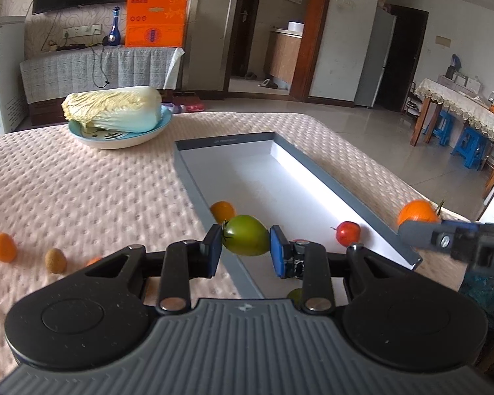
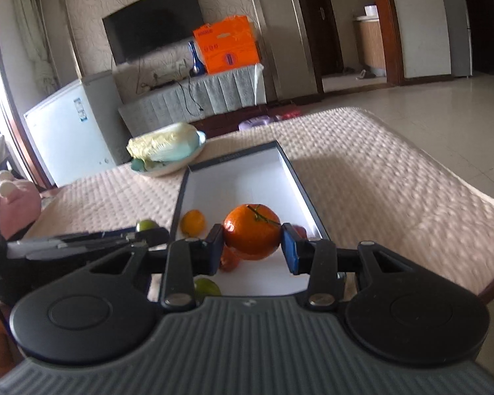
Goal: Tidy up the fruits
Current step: 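Carry the green tomato with the left tool while the right tool carries the mandarin over the box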
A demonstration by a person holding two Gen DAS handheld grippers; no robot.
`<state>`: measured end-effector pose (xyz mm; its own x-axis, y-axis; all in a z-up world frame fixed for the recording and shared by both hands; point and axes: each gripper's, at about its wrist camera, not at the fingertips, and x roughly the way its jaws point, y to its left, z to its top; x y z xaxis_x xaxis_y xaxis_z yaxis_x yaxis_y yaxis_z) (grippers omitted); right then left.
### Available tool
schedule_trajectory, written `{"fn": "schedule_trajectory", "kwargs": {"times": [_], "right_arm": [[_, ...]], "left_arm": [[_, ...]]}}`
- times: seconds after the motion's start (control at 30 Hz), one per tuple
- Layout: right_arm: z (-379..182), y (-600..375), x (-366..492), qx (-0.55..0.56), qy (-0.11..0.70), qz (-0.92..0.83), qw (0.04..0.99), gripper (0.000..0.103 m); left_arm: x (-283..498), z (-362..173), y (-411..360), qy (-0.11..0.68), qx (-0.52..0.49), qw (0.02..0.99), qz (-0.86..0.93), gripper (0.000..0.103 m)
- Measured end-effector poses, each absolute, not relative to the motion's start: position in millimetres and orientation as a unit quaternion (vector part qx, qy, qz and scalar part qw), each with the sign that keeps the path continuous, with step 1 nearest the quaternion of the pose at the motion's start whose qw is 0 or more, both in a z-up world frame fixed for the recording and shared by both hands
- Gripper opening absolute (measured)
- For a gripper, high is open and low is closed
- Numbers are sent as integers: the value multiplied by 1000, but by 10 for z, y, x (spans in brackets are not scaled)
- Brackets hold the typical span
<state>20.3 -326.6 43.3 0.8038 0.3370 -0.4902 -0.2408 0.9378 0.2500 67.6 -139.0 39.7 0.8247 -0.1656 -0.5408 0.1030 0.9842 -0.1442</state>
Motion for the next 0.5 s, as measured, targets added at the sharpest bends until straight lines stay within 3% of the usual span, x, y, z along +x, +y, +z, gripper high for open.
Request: {"fn": "schedule_trajectory", "kwargs": {"times": [0.5], "right_arm": [[377, -3180, 172, 48, 293, 169, 940, 40]], "left_arm": [[1015, 311, -1648, 284, -39, 953, -99, 36]]}}
